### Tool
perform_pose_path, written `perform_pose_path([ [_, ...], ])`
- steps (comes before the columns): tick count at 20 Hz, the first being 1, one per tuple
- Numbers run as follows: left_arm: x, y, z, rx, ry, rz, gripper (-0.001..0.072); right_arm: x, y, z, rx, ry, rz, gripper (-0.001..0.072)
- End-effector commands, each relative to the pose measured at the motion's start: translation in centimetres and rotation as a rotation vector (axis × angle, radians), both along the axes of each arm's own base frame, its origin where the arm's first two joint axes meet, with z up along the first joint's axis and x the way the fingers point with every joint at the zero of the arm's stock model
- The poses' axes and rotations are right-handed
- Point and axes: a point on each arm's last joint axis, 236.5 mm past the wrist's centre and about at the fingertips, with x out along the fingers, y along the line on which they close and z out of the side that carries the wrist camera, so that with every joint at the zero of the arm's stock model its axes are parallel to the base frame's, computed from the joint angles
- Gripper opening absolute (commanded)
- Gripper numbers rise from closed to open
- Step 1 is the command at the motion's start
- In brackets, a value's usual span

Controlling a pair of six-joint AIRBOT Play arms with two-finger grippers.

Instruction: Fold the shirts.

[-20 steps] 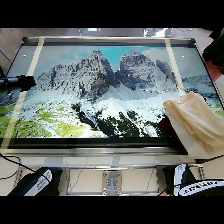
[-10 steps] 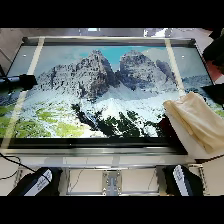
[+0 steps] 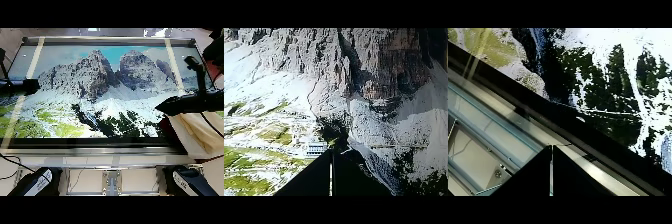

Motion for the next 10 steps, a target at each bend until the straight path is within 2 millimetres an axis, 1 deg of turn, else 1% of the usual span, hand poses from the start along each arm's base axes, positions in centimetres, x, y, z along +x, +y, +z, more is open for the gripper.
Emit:
perform_pose_path([
  [1, -0.21, -0.14, -0.18, -0.004, 0.012, -0.005, 0.0015, -1.56, 2.6, -0.25, 0.017, 0.065, 0.032, 0.0032],
  [10, -0.21, -0.14, -0.18, -0.004, 0.012, -0.005, 0.0015, -1.68, 2.8, -0.24, 0.017, 0.064, 0.039, 0.0032],
])
